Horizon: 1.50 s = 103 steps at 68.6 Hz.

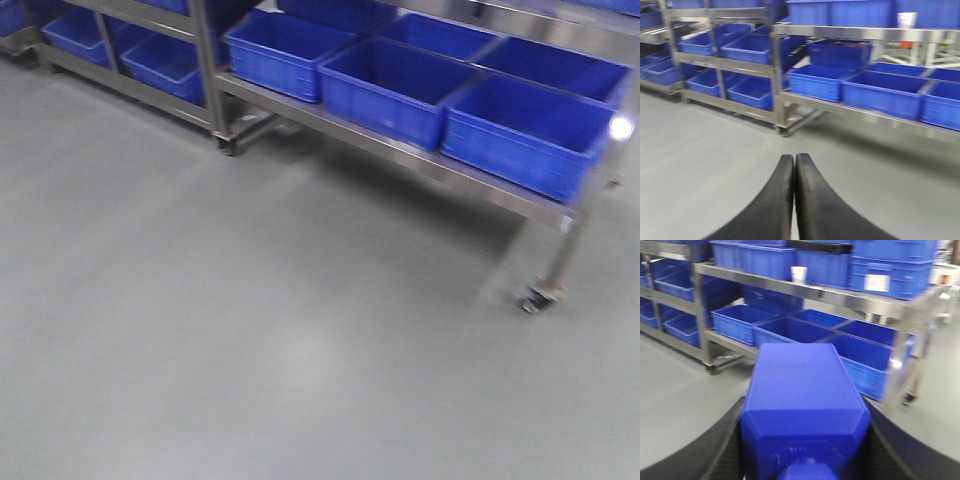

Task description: Pour parts from conveyor to right shelf

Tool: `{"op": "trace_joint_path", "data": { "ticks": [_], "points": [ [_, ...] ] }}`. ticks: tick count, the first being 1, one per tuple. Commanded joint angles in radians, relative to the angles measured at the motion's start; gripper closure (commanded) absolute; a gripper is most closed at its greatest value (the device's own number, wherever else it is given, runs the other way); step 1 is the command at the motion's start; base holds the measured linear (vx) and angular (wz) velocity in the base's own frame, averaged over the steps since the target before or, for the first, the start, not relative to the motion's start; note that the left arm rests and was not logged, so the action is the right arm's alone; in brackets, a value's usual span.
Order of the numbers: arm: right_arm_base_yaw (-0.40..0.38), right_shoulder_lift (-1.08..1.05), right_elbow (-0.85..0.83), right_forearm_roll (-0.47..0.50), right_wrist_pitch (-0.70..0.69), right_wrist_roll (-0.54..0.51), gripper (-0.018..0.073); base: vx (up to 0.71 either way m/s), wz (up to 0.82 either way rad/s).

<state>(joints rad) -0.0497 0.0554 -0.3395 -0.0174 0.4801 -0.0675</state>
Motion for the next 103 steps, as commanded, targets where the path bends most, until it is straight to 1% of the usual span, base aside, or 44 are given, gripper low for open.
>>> {"op": "trace_joint_path", "data": {
  "ticks": [1,59,103],
  "points": [
    [-0.001,0.015,-0.029,-0.003,-0.082,0.0,0.0565,0.58,0.53],
    [-0.001,0.015,-0.029,-0.003,-0.082,0.0,0.0565,0.61,0.55],
    [-0.001,0.015,-0.029,-0.003,-0.082,0.0,0.0565,0.64,0.34]
  ]
}}
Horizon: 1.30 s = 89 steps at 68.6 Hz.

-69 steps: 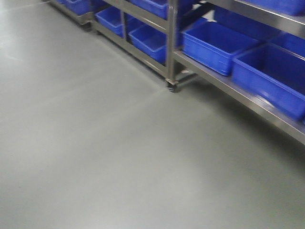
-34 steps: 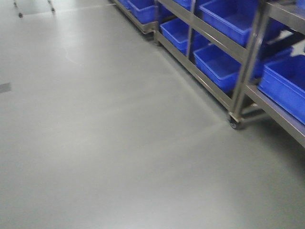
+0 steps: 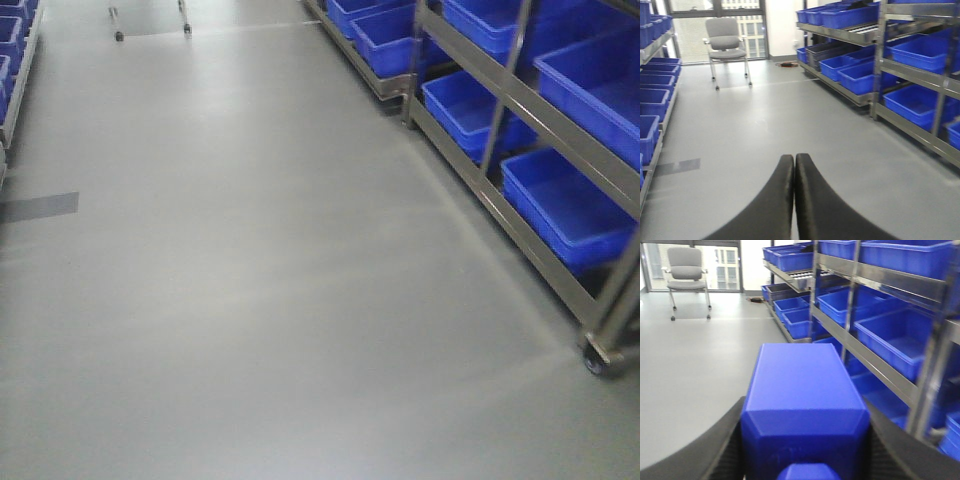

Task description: Pour parts from conveyor to right shelf

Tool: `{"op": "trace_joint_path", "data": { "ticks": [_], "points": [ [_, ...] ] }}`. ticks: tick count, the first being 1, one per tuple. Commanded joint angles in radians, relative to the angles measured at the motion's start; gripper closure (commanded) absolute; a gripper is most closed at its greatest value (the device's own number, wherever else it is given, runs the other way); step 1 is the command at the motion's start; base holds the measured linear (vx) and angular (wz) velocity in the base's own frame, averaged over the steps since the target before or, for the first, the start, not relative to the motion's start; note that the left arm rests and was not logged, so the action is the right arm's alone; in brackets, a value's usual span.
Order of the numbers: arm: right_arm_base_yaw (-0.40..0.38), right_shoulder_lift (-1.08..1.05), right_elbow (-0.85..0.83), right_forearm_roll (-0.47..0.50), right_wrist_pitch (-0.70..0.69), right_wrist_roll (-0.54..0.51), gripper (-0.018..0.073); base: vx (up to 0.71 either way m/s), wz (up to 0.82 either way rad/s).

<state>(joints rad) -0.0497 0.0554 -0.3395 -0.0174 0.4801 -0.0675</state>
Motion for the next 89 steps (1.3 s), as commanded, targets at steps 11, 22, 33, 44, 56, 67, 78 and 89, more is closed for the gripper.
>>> {"op": "trace_joint_path", "data": {
  "ticks": [11,22,33,44,56,67,78,89],
  "points": [
    [-0.001,0.015,-0.029,-0.003,-0.082,0.0,0.0565,0.67,0.26],
    [-0.001,0.015,-0.029,-0.003,-0.082,0.0,0.0565,0.67,0.23],
    [-0.001,0.015,-0.029,-0.003,-0.082,0.0,0.0565,0.67,0.19],
    [-0.001,0.015,-0.029,-0.003,-0.082,0.0,0.0565,0.68,0.13],
    [-0.001,0.015,-0.029,-0.003,-0.082,0.0,0.0565,0.67,0.1],
    [-0.001,0.015,-0.029,-0.003,-0.082,0.0,0.0565,0.65,0.08],
    [-0.001,0.015,-0.029,-0.003,-0.082,0.0,0.0565,0.63,0.08],
    [-0.001,0.015,-0.029,-0.003,-0.082,0.0,0.0565,0.61,0.08]
  ]
}}
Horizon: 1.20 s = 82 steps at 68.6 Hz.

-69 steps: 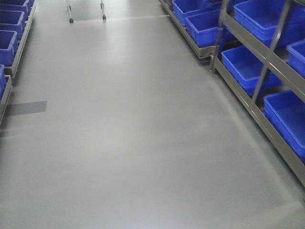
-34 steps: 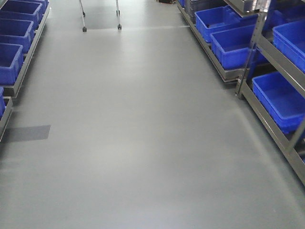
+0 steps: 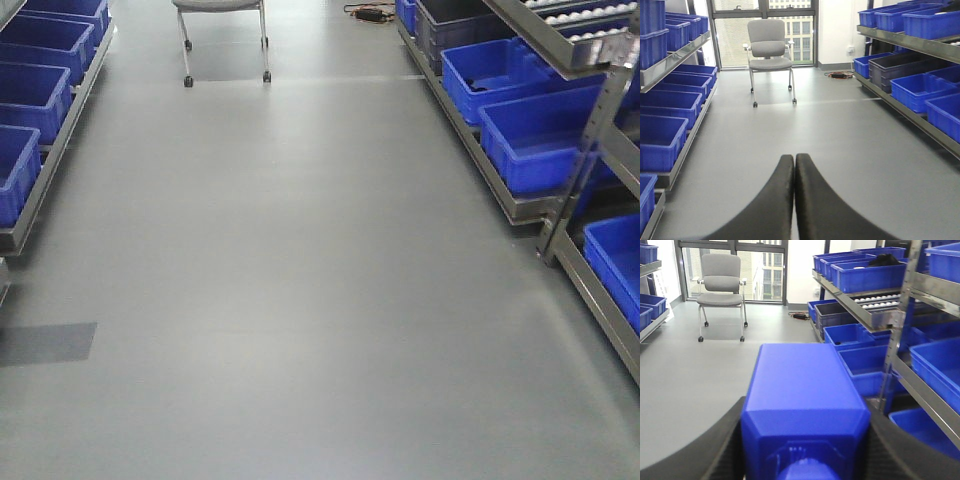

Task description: Pour parts from conveyor to right shelf

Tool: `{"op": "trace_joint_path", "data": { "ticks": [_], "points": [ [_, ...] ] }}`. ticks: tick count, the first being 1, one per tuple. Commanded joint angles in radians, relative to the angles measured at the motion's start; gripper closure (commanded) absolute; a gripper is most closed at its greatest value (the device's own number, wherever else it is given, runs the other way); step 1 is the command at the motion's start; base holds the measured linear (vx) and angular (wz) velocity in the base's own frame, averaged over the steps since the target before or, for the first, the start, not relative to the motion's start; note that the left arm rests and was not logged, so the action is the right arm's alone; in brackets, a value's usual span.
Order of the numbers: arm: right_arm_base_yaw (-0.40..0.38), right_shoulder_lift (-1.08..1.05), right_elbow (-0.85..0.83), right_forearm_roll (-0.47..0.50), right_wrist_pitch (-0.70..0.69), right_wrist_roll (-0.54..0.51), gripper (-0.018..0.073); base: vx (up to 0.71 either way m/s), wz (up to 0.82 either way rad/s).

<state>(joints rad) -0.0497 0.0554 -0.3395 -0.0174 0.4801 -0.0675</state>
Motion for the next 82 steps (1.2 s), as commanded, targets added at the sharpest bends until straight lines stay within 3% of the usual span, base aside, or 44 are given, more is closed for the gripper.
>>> {"op": "trace_joint_path", "data": {
  "ticks": [1,57,82],
  "points": [
    [-0.001,0.015,-0.029,-0.003,-0.082,0.0,0.0565,0.6,0.08],
    [-0.001,0.015,-0.029,-0.003,-0.082,0.0,0.0565,0.51,0.07],
    [-0.001,0.015,-0.029,-0.003,-0.082,0.0,0.0565,0.29,0.61]
  ]
}}
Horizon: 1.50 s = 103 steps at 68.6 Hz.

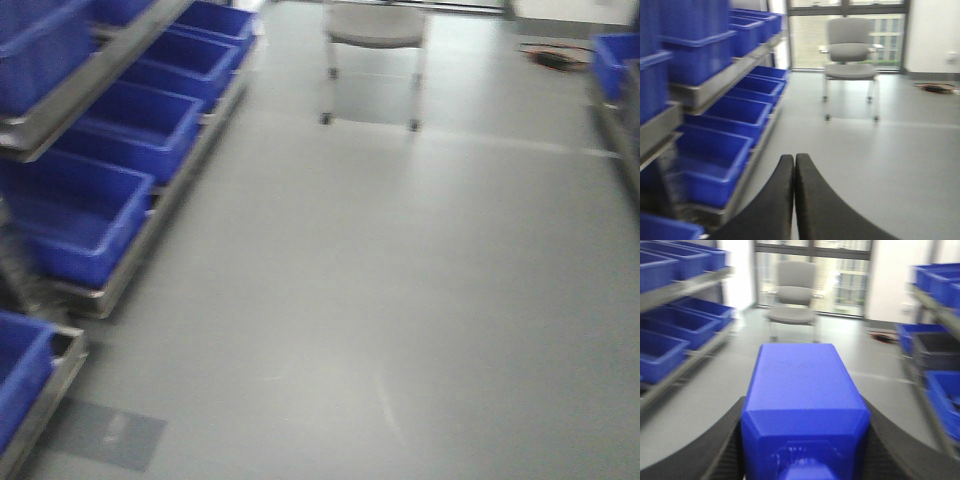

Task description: Pour parts from conveyor to right shelf

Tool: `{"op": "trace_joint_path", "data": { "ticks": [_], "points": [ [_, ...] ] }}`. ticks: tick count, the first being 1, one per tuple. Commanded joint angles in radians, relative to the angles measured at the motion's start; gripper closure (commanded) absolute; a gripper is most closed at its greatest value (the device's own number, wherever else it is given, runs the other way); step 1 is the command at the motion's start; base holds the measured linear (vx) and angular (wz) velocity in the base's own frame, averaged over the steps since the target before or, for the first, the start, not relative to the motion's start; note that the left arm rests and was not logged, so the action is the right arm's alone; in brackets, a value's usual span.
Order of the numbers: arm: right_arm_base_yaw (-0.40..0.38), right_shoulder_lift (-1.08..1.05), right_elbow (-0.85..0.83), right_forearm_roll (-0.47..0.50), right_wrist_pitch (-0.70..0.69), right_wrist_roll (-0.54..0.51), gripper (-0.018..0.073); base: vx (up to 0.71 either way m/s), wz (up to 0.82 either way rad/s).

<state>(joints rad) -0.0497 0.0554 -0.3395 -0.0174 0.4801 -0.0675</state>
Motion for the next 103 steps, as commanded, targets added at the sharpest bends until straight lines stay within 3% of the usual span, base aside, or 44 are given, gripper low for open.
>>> {"op": "trace_joint_path", "data": {
  "ticks": [1,35,103],
  "points": [
    [-0.001,0.015,-0.029,-0.003,-0.082,0.0,0.0565,0.21,0.96],
    [-0.001,0.015,-0.029,-0.003,-0.082,0.0,0.0565,0.19,0.92],
    [-0.001,0.015,-0.029,-0.003,-0.082,0.0,0.0565,0.15,0.67]
  ]
}}
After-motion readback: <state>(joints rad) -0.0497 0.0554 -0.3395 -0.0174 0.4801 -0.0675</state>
